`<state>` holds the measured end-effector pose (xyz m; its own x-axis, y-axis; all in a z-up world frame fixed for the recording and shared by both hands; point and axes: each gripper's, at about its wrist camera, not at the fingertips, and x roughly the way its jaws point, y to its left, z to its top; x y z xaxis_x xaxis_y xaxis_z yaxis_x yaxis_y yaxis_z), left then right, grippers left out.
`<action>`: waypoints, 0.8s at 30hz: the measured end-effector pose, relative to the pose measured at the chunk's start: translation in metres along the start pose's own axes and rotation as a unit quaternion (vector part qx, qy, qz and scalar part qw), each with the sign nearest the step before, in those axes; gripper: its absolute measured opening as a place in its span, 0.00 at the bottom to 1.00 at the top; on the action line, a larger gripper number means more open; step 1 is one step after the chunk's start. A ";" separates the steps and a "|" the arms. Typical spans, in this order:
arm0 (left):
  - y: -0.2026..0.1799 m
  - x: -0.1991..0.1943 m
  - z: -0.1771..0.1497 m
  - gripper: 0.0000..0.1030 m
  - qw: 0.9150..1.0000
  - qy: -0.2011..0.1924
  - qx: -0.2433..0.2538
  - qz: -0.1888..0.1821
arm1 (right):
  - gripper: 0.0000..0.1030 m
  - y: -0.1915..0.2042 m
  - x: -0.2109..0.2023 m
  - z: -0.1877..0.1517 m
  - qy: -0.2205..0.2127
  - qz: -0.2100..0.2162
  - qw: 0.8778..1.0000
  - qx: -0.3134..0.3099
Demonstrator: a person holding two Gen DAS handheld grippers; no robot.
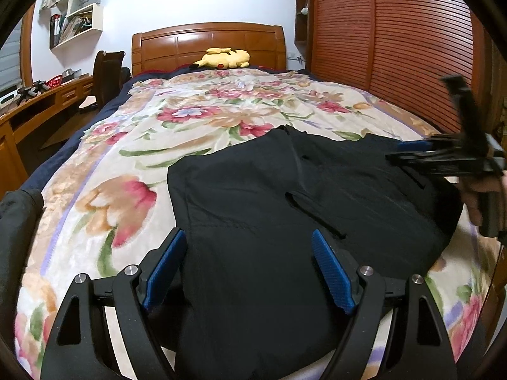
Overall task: Fold large clothes
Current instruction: 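Press the folded coat flat with the right gripper, then grasp the folded coat edge with both grippers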
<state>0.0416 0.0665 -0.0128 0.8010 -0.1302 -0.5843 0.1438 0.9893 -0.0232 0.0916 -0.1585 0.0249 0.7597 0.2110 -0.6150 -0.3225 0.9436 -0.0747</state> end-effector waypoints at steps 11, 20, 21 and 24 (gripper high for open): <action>0.002 -0.001 -0.017 0.80 0.999 0.027 0.017 0.021 | 0.53 -0.023 -0.043 -0.053 0.009 -0.047 0.999 0.020; 0.026 0.008 -0.031 0.80 0.998 0.056 -0.016 0.011 | 0.53 -0.042 -0.013 -0.099 0.070 -0.062 0.995 0.038; 0.026 0.009 -0.031 0.80 0.998 0.058 -0.018 0.010 | 0.53 -0.041 -0.014 -0.098 0.067 -0.065 0.995 0.042; 0.025 0.007 -0.032 0.80 0.998 0.056 -0.016 0.014 | 0.56 -0.037 -0.013 -0.096 0.064 -0.075 0.994 0.045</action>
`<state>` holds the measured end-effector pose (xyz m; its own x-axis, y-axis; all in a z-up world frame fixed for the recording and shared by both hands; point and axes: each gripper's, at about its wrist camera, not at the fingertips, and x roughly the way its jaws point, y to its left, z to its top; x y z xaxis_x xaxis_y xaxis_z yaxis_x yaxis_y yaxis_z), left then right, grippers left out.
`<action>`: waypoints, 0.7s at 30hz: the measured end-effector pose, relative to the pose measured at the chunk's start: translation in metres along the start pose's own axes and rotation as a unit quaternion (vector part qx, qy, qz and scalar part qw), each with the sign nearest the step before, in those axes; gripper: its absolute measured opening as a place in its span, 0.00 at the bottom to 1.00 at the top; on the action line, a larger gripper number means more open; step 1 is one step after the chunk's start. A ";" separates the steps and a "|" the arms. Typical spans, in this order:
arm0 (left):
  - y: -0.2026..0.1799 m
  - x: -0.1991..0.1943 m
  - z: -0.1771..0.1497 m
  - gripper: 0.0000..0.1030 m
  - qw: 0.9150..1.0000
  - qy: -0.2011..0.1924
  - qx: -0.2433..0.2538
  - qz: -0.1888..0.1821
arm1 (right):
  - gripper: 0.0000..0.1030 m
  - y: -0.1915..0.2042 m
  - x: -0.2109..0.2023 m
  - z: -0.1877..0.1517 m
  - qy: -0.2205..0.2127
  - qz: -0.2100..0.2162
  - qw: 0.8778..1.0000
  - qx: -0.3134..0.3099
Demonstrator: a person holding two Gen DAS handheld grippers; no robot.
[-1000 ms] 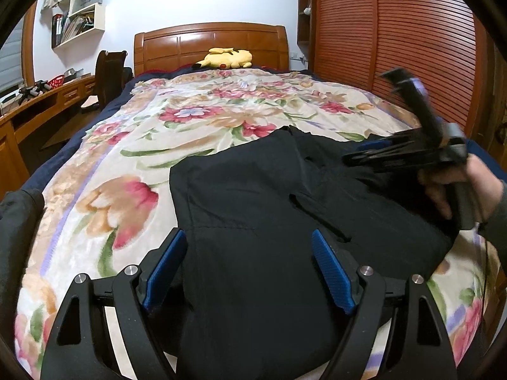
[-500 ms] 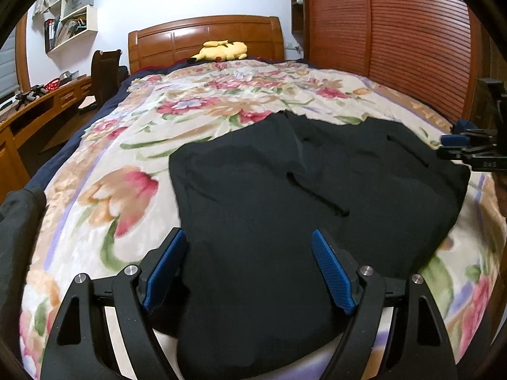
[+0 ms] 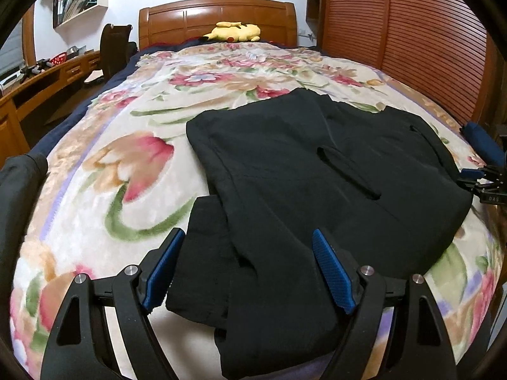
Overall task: Fold large clothes
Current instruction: 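Grasp the folded coat edge with both grippers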
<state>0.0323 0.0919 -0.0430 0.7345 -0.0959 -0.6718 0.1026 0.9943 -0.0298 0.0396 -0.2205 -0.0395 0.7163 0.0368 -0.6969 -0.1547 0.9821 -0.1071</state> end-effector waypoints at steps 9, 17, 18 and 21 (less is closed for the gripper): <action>0.006 -0.014 -0.017 0.80 1.000 0.008 -0.012 -0.005 | 0.74 -0.019 0.001 -0.016 0.000 0.013 0.998 0.053; 0.007 -0.017 -0.027 0.80 0.999 0.017 -0.032 -0.015 | 0.73 -0.035 0.006 -0.022 0.004 0.051 0.996 0.075; 0.007 -0.017 -0.027 0.80 0.999 0.018 -0.033 -0.015 | 0.73 -0.036 0.007 -0.022 0.005 0.052 0.996 0.075; 0.008 -0.017 -0.029 0.79 0.999 0.020 -0.042 -0.022 | 0.66 -0.036 0.008 -0.021 0.005 0.059 0.995 0.076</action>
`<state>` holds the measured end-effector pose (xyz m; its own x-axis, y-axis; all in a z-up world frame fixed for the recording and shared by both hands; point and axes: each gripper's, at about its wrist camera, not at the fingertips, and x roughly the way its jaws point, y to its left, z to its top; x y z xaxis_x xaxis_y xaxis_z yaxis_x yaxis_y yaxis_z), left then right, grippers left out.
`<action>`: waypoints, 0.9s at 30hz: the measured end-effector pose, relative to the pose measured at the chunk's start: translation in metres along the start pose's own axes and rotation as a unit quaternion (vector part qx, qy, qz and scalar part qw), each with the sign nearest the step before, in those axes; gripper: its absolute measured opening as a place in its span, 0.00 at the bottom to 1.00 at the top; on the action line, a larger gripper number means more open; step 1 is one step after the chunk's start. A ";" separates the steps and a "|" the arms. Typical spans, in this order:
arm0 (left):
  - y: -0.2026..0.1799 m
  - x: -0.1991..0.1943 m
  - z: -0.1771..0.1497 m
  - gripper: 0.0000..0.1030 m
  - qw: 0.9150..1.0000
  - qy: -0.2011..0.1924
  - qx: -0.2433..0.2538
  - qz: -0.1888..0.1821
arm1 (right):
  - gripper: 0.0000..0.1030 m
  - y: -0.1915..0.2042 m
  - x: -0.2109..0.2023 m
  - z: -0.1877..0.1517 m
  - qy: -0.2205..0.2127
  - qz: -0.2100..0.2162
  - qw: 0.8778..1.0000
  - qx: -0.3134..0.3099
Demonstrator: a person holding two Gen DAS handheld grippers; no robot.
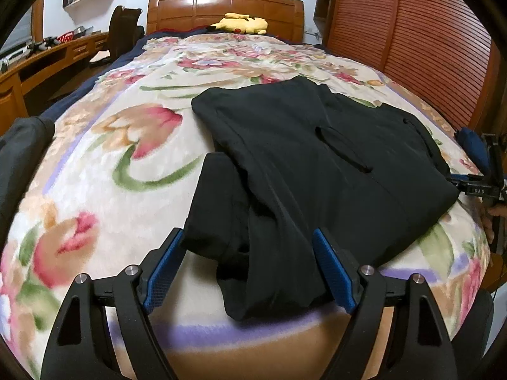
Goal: Fold large clothes
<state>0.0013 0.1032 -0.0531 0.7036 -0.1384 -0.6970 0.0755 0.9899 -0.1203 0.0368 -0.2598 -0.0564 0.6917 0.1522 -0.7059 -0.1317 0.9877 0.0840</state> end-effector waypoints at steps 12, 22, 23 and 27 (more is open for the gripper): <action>-0.013 -0.003 0.005 0.26 0.998 0.013 0.008 -0.054 | 0.18 0.014 -0.010 -0.005 -0.032 0.012 0.999 -0.004; -0.025 -0.059 0.001 0.20 0.999 -0.010 0.036 -0.034 | 0.14 0.022 -0.072 -0.031 -0.072 0.027 0.997 -0.016; -0.026 -0.066 -0.002 0.20 0.999 -0.012 0.038 -0.034 | 0.14 0.024 -0.077 -0.037 -0.070 0.027 0.997 -0.021; -0.027 -0.079 -0.021 0.20 0.998 -0.016 0.045 -0.037 | 0.14 0.031 -0.100 -0.057 -0.072 0.028 0.996 -0.048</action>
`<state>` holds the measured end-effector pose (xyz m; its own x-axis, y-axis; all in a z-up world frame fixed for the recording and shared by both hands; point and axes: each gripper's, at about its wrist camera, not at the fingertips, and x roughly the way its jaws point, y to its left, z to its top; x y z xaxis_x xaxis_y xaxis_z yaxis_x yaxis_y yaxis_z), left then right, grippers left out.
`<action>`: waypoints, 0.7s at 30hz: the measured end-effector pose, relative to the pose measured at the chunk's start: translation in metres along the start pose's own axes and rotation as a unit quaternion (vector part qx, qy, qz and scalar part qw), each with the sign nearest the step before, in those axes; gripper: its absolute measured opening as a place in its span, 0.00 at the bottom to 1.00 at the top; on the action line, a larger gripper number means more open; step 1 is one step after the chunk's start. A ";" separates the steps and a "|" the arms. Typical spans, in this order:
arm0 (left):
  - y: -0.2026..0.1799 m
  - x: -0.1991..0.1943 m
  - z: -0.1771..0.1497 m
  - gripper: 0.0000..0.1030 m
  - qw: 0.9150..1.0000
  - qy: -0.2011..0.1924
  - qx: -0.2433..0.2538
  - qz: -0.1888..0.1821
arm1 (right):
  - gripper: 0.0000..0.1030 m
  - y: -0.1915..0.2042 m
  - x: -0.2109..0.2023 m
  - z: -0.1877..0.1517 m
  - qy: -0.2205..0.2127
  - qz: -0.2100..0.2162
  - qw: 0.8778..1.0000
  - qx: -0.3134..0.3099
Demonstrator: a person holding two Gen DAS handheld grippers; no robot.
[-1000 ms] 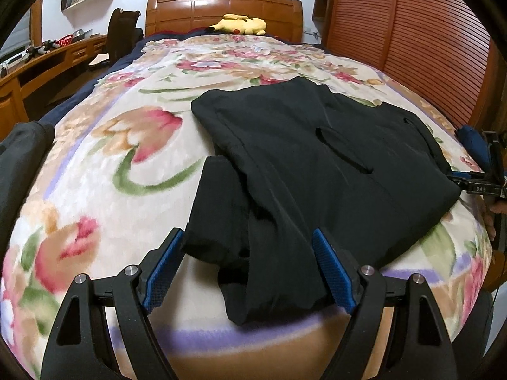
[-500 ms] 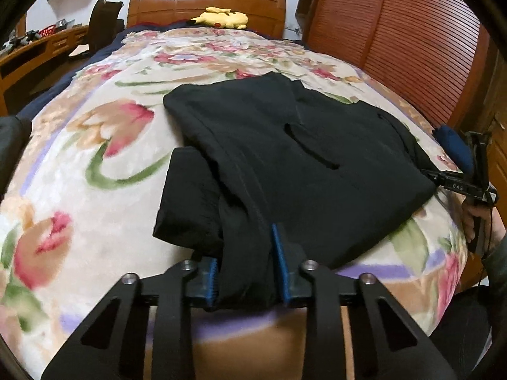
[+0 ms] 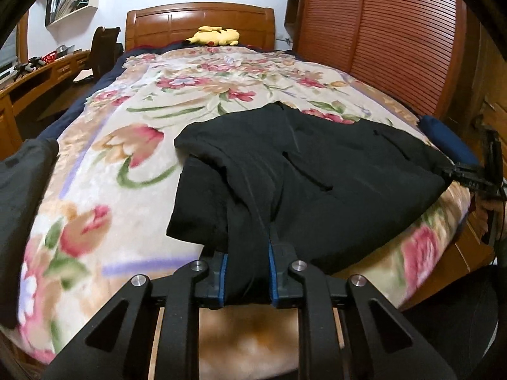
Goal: Fold large clothes
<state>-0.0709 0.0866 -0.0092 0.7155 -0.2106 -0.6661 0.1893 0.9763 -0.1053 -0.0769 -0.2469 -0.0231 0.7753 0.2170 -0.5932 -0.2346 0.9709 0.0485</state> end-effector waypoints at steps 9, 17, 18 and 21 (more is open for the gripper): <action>0.005 0.012 -0.011 0.23 1.000 0.006 -0.027 0.009 | 0.32 -0.012 -0.023 -0.002 -0.029 -0.042 0.999 0.005; -0.001 0.017 -0.015 0.28 0.999 0.015 -0.020 0.030 | 0.55 0.000 -0.042 0.001 -0.083 -0.028 0.996 -0.011; -0.001 0.017 -0.015 0.29 0.999 0.016 -0.019 0.031 | 0.55 0.003 -0.040 0.002 -0.087 -0.024 0.996 -0.015; 0.000 0.018 -0.015 0.31 0.999 0.018 -0.020 0.034 | 0.55 0.018 -0.030 0.003 -0.085 -0.005 0.996 -0.035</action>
<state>-0.0680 0.0833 -0.0326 0.7012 -0.1425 -0.6986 0.1141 0.9896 -0.0874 -0.1027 -0.2354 -0.0021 0.8648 0.2270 -0.4479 -0.2617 0.9650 -0.0161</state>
